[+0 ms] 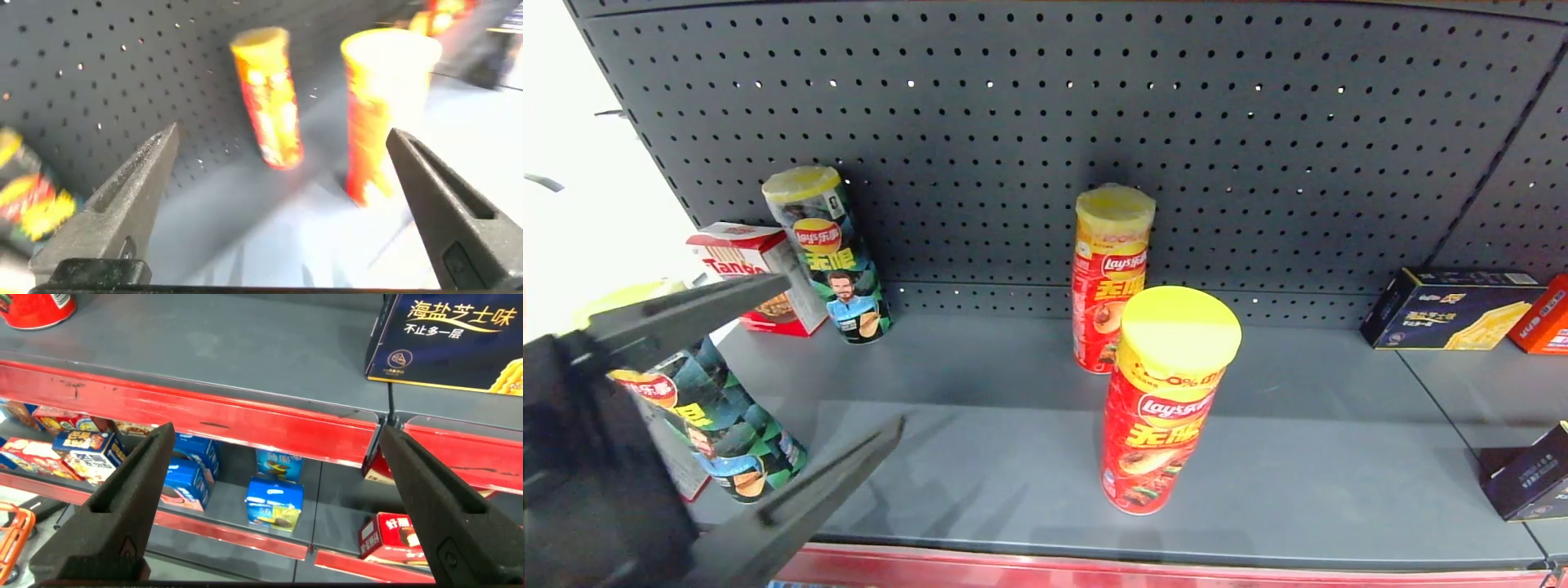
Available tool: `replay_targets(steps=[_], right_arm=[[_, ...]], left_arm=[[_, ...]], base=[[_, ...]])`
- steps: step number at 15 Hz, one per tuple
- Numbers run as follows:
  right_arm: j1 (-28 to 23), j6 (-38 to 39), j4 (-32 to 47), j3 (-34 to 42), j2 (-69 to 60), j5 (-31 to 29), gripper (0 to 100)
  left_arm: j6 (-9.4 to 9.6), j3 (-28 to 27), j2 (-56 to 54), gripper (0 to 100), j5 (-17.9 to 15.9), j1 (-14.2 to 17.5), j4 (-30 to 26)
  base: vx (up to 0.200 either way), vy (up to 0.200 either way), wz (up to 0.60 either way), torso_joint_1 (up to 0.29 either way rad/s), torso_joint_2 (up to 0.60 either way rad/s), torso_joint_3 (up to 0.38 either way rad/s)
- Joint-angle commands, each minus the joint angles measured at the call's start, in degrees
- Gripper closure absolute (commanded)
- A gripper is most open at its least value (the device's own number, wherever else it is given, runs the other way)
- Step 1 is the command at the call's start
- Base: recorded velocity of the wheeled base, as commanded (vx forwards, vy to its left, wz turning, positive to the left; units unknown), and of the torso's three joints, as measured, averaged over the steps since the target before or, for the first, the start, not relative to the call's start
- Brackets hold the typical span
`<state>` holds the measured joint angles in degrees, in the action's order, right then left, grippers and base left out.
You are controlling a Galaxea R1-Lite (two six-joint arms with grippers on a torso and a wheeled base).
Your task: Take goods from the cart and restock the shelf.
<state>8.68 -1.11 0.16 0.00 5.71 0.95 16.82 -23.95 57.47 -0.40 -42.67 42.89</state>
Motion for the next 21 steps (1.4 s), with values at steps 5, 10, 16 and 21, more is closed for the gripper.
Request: replay_targets(steps=[5, 10, 16, 21], right_arm=[[0.0, 0.0, 0.0, 0.0, 0.1, 0.0, 0], [0.0, 0.0, -0.1, 0.0, 0.1, 0.0, 0], [0.0, 0.0, -0.1, 0.0, 0.1, 0.0, 0], [0.0, 0.0, 0.0, 0.0, 0.1, 0.0, 0]], left_arm=[[-5.57, 14.6, -45.1, 0, -5.6, 14.6, -27.1], [-7.07, 24.0, -52.5, 0, -11.1, 35.6, -27.2], [-7.77, 24.0, -52.5, 0, -10.7, 35.0, -43.2], [-10.67, 24.0, -53.2, 0, -9.3, 45.0, -43.0]], base=[[0.000, 0.000, 0.00, 0.000, 0.00, 0.000], [0.000, 0.000, 0.00, 0.000, 0.00, 0.000], [0.000, 0.000, 0.00, 0.000, 0.00, 0.000], [0.000, 0.000, 0.00, 0.000, 0.00, 0.000]])
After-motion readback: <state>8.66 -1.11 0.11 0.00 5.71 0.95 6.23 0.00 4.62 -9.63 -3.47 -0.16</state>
